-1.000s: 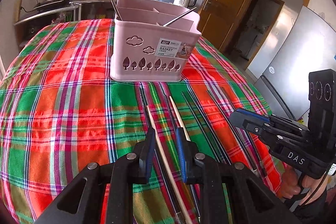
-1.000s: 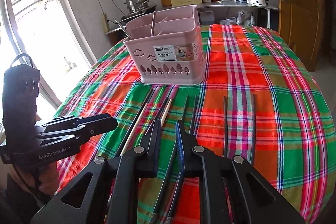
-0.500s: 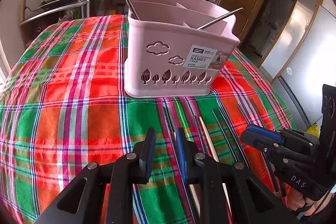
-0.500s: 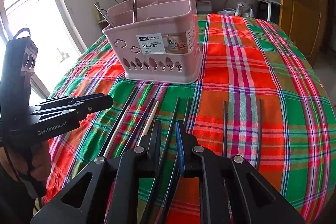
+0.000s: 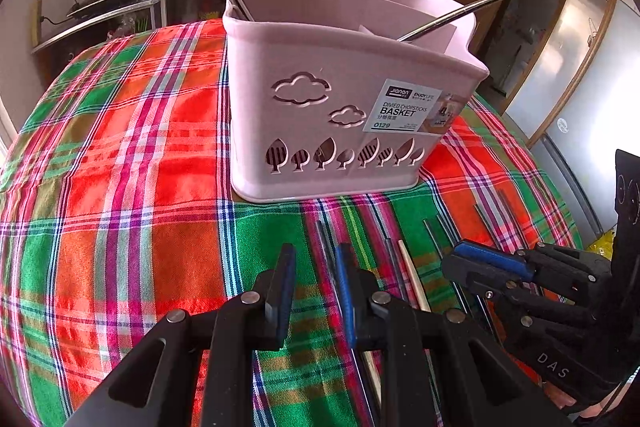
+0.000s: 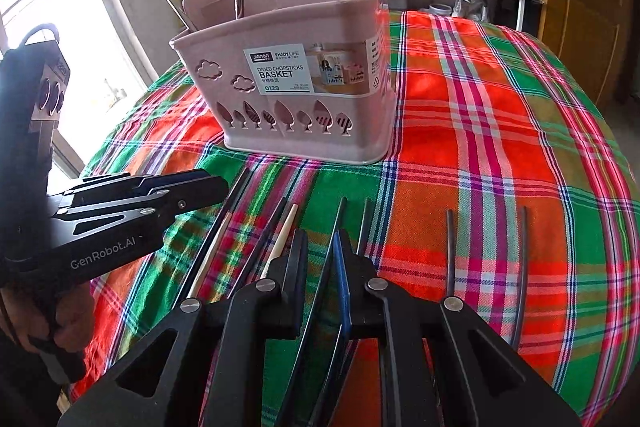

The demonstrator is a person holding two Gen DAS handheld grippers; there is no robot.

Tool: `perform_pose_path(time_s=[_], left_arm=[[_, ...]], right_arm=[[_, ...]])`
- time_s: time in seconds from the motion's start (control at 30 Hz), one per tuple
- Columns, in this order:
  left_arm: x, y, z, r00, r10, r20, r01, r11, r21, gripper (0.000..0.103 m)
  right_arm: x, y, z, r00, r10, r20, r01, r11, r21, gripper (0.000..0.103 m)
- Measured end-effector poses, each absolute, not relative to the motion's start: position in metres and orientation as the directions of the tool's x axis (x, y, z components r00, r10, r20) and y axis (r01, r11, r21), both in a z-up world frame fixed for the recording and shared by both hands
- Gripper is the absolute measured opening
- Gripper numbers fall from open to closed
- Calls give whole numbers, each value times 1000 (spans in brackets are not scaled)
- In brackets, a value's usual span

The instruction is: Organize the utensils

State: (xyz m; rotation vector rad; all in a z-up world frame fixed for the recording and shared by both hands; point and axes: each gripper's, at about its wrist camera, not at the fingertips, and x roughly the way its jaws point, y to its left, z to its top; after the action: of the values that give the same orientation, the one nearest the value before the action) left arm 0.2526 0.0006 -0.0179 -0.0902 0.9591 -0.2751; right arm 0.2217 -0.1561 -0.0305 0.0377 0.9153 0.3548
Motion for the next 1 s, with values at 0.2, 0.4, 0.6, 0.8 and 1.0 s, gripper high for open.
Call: perform_pose_path(time_s=[0.2,0.4,0.6,0.8,1.0], left_arm=[[258,-3,-25,526,-251,-813,191,966,-174,20],[261,-10,-26,526,-221,-821,204,970,-130,20],[262,-12,-26,528,-199,-825,196,974,-110,7],[264,-1,-22,517,-244,-821,178,968,-175,6],[252,4,1,554,-265,-789,189,963,-190,6]], right_arm=[[231,-155,-35,541,305,-784,-274,945,179,14],[238,-151,-35,535,281,-797,-265,951,158,13],[238,-148,-34,540,259,-801,-258,957,136,6],[235,-152,-28,547,286,-787,-260,951,165,6],[224,-151,-3,588,317,-744,-283,943,177,6]])
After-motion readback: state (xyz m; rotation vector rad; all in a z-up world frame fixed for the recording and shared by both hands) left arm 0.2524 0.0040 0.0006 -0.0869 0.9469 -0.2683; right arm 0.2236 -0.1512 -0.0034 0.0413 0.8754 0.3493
